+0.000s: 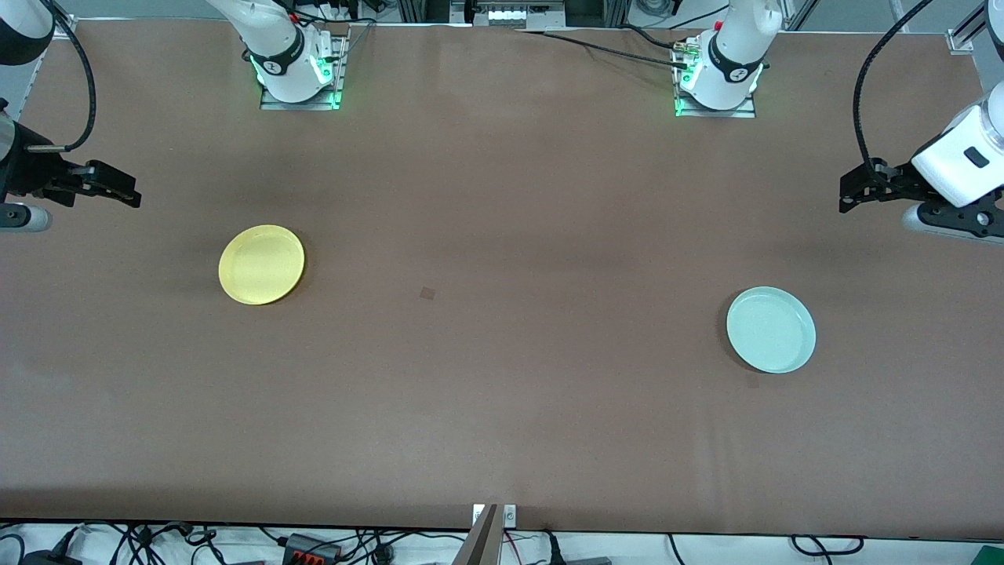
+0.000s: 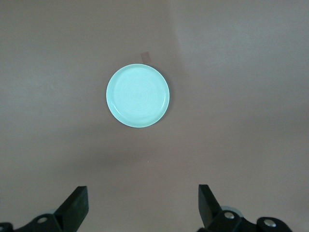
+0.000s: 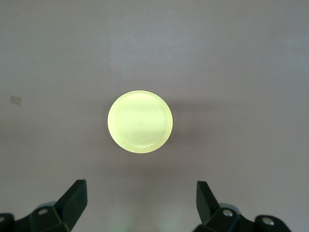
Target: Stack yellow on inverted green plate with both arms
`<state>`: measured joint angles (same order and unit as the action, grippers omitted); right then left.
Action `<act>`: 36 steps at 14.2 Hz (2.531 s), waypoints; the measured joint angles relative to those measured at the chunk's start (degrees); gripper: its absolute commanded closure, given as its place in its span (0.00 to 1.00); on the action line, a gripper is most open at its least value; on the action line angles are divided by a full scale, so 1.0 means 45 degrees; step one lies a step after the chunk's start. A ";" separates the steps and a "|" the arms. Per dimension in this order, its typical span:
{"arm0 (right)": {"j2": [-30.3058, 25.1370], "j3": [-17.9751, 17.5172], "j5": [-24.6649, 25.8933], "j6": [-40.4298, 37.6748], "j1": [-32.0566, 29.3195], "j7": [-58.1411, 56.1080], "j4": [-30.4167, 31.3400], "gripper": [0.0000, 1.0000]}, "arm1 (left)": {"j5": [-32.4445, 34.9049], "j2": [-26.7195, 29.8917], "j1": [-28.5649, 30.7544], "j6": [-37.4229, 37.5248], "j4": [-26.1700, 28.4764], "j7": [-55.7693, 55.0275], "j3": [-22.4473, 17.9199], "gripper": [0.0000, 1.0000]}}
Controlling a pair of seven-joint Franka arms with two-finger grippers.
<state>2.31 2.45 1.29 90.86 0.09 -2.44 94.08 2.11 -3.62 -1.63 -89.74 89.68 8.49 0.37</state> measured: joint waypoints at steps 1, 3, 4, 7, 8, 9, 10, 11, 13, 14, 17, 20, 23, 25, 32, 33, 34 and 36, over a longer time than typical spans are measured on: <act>0.0000 0.0000 0.0001 0.0000 0.0000 0.0003 0.0000 0.00 | 0.0000 -0.0043 -0.0001 -0.0029 -0.0053 -0.0009 -0.0004 0.00; 0.0001 0.0001 0.0016 0.0012 -0.0006 0.0007 0.0000 0.00 | 0.0003 -0.0385 0.0152 -0.0056 -0.0440 -0.0019 -0.0060 0.00; 0.0003 0.0002 0.0026 0.0018 -0.0009 0.0007 0.0000 0.00 | -0.0011 -0.0691 0.0410 -0.0066 -0.0754 -0.0018 -0.0072 0.00; 0.0009 0.0002 0.0030 0.0011 -0.0009 0.0011 0.0000 0.00 | -0.0578 -0.1824 0.1098 -0.0101 -0.1226 0.0045 -0.0099 0.00; 0.0012 0.0002 0.0030 0.0011 -0.0009 0.0011 0.0000 0.00 | -0.0663 -0.2205 0.1261 -0.0154 -0.1285 0.0043 -0.0095 0.00; 0.0014 0.0002 0.0030 0.0011 -0.0009 0.0011 0.0000 0.00 | -0.0680 -0.2560 0.1462 -0.0169 -0.1312 0.0047 -0.0098 0.00; 0.0025 0.0002 0.0030 0.0012 -0.0009 0.0011 0.0000 0.00 | -0.0688 -0.2911 0.1672 -0.0166 -0.1304 0.0214 -0.0098 0.00; 0.0066 0.0000 0.0030 0.0013 -0.0008 0.0011 -0.0001 0.00 | -0.0695 -0.3299 0.1866 -0.0170 -0.1289 0.0645 -0.0099 0.00; 0.0256 -0.0038 0.0030 0.0036 0.0013 0.0011 -0.0001 0.00 | -0.0707 -0.4200 0.2265 -0.0709 -0.1230 0.1984 -0.0093 0.00; 0.0414 -0.0081 0.0030 0.0051 0.0034 0.0011 -0.0001 0.00 | -0.0719 -0.4626 0.2483 -0.1354 -0.1101 0.2675 -0.0094 0.00; 0.1185 -0.0180 0.0021 0.0093 0.0200 0.0014 0.0003 0.00 | -0.0843 -0.5325 0.3024 -0.4193 0.0259 0.4245 -0.0043 0.02; 0.2161 -0.0195 0.0040 0.0453 0.0343 0.0016 0.0006 0.00 | -0.2175 -0.5605 0.3220 -0.6762 0.2009 0.5042 -0.0026 0.05; 0.2707 -0.0096 0.0176 0.1056 0.0260 0.0031 0.0241 0.00 | -0.4992 -0.6514 0.3750 -0.7799 0.2532 0.7309 -0.0027 0.04; 0.2701 0.0003 0.0190 0.1545 0.0023 0.0031 0.0834 0.00 | -0.6768 -0.7323 0.4124 -0.8431 0.2489 0.9144 -0.0028 0.08; 0.1707 0.0014 0.0528 0.4272 -0.0176 0.0008 0.4617 0.00 | -0.7254 -0.8171 0.4243 -0.9253 0.2001 0.9937 0.0033 0.99; 0.1635 0.0021 0.0534 0.4584 -0.0231 0.0008 0.4995 0.00 | -0.7256 -0.8215 0.4246 -0.9286 0.1991 0.9946 0.0032 0.99; 0.1609 0.0023 0.0540 0.5041 -0.0337 0.0008 0.5423 0.00 | -0.7256 -0.8245 0.4262 -0.9309 0.1966 0.9953 0.0033 0.99; 0.1671 0.0032 0.0556 0.6092 -0.0580 0.0008 0.6414 0.00 | -0.7256 -0.8341 0.4333 -0.9332 0.1887 1.0120 0.0031 0.99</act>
<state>9.83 2.59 3.80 118.27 -2.52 -2.40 122.94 -30.54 -41.15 17.87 -131.73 98.17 54.04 0.51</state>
